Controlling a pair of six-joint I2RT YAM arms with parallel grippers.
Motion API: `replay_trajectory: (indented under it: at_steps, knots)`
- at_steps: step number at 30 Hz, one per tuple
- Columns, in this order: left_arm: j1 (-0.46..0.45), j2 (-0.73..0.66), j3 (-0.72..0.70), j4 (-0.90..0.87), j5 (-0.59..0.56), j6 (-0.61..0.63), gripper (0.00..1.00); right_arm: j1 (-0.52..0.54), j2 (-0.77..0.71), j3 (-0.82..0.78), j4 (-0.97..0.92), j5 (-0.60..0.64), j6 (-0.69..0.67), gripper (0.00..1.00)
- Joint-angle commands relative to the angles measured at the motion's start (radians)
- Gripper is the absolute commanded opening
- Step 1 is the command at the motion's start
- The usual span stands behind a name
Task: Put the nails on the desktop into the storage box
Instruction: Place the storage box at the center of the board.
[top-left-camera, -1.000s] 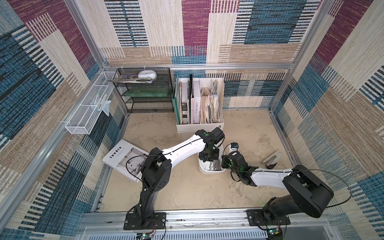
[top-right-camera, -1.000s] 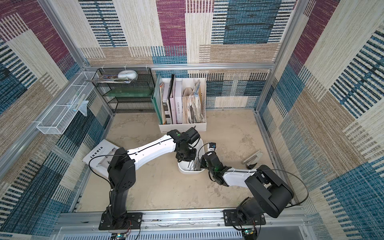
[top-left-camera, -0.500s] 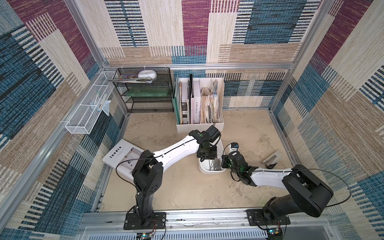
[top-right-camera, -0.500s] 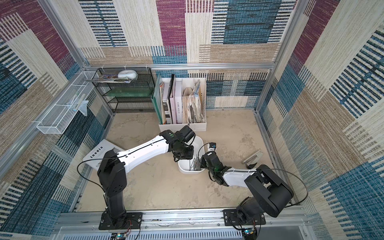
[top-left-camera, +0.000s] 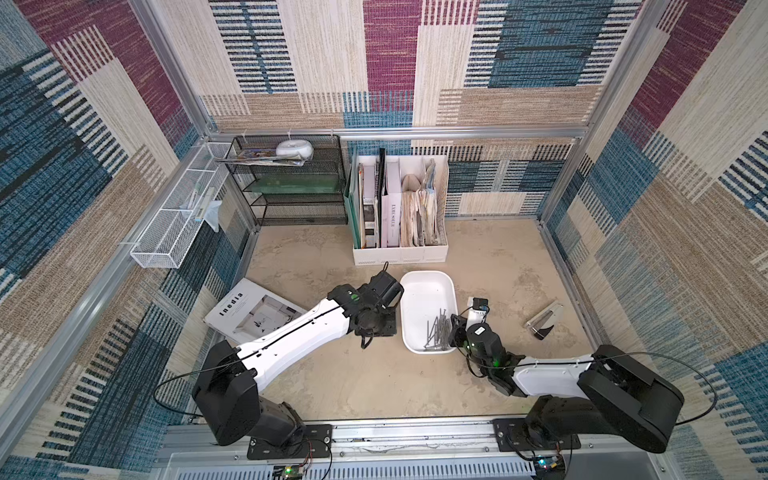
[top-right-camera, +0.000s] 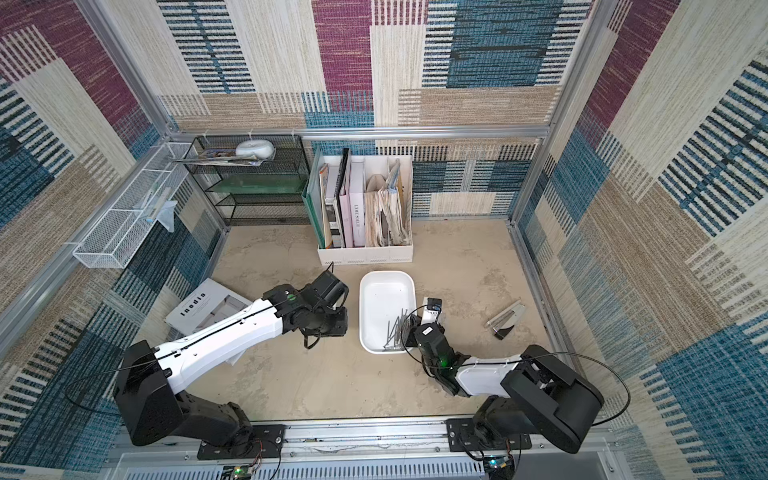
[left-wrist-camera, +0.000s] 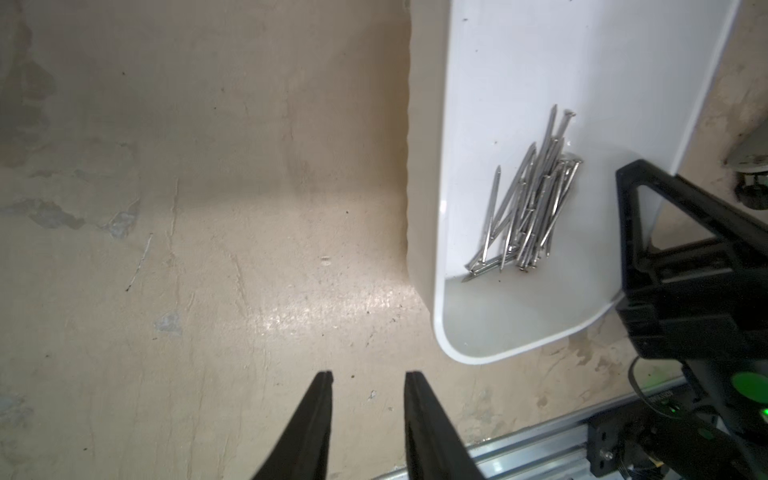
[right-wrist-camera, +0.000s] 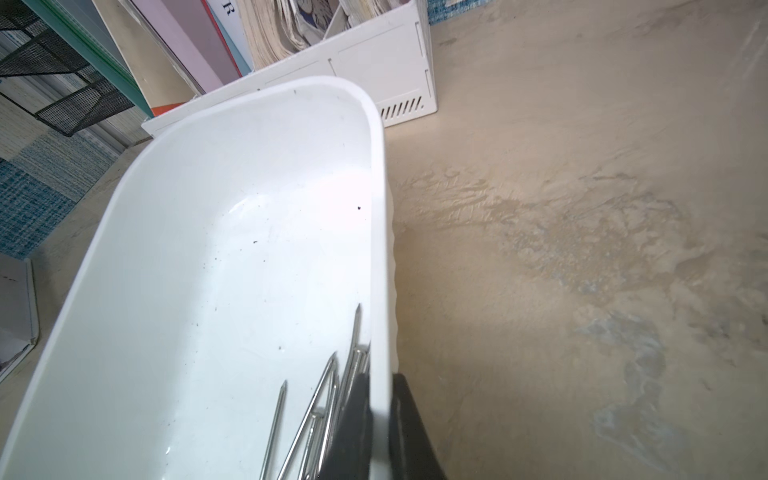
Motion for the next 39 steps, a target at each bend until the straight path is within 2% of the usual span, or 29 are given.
replay_trajectory:
  at_steps: [1,5,10,15,27,32,39]
  knots:
    - [-0.001,-0.005,-0.041,0.074,-0.002,-0.028,0.34,0.039,-0.026,0.002,0.088,0.133,-0.028,0.0]
    - [0.0,0.011,-0.096,0.125,0.007,-0.035,0.34,0.062,-0.019,-0.008,0.142,0.197,-0.035,0.0]
    - [0.0,0.071,-0.132,0.172,-0.006,-0.042,0.33,0.062,0.116,-0.004,0.251,0.171,-0.009,0.0]
    - [-0.001,0.097,-0.107,0.175,-0.005,-0.034,0.32,0.062,0.111,0.02,0.22,0.147,-0.02,0.0]
    - [-0.007,0.113,-0.029,0.175,0.036,-0.027,0.31,0.04,0.17,0.118,0.046,0.049,0.06,0.0]
    - [-0.01,0.111,-0.038,0.181,0.039,-0.027,0.31,0.017,0.202,0.204,-0.128,-0.009,0.099,0.0]
    - [-0.01,0.112,-0.079,0.184,0.024,-0.025,0.29,0.016,0.234,0.256,-0.196,-0.034,0.101,0.0]
